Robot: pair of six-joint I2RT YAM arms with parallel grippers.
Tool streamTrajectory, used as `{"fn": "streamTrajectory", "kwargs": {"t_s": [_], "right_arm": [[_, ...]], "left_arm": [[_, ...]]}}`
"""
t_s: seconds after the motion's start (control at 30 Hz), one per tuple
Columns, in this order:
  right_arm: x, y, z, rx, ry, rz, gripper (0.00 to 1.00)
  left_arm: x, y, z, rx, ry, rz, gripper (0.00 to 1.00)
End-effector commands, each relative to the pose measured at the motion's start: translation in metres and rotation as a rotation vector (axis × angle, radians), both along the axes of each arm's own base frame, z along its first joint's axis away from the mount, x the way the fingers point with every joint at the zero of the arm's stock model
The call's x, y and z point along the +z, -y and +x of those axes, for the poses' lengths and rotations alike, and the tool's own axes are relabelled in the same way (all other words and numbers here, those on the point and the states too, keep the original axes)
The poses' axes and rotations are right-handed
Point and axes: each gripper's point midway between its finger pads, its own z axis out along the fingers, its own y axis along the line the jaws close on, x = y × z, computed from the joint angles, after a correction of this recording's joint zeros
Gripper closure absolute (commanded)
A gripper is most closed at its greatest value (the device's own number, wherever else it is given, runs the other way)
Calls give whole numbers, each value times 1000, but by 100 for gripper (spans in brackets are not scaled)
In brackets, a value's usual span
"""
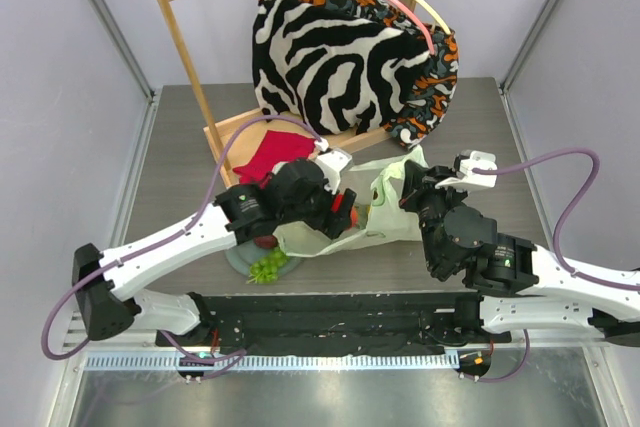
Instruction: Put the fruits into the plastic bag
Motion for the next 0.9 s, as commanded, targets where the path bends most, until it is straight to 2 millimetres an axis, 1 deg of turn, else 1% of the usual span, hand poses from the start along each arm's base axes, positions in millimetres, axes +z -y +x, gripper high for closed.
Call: {"fn": "streamTrajectory", "kwargs": {"t_s": [0.0, 0.03, 0.13, 0.27, 0.3, 0.33, 0.53, 0.6, 0.73, 0.87], "right_arm": [[9, 3, 0, -12, 8, 69, 99], [8, 2, 0, -10, 8, 69, 99], [8, 1, 0, -6, 7, 69, 99], [9, 0, 1, -6, 8, 68, 99], [9, 0, 1, -6, 7, 69, 99], [9, 0, 1, -6, 8, 68, 99], [8, -3, 1, -3, 6, 64, 99], [7, -4, 1, -1, 5, 63, 99], [7, -4, 1, -3, 5, 61, 99], [7, -4, 1, -3, 5, 60, 99]], "left_arm": [[-27, 16, 2, 18, -16, 19, 36], [-35, 18, -1, 15, -29, 25, 33], [-51, 22, -3, 23, -66, 34, 29], [-55, 21, -4, 27, -76, 38, 19], [-53, 21, -5, 23, -74, 35, 18], [-51, 21, -5, 23, -72, 31, 12], [-48, 20, -8, 6, -68, 22, 0], [-48, 21, -9, 1, -71, 22, 0], [-43, 21, -9, -3, -63, 7, 0], [-24, 23, -12, -36, -35, -45, 0]]}}
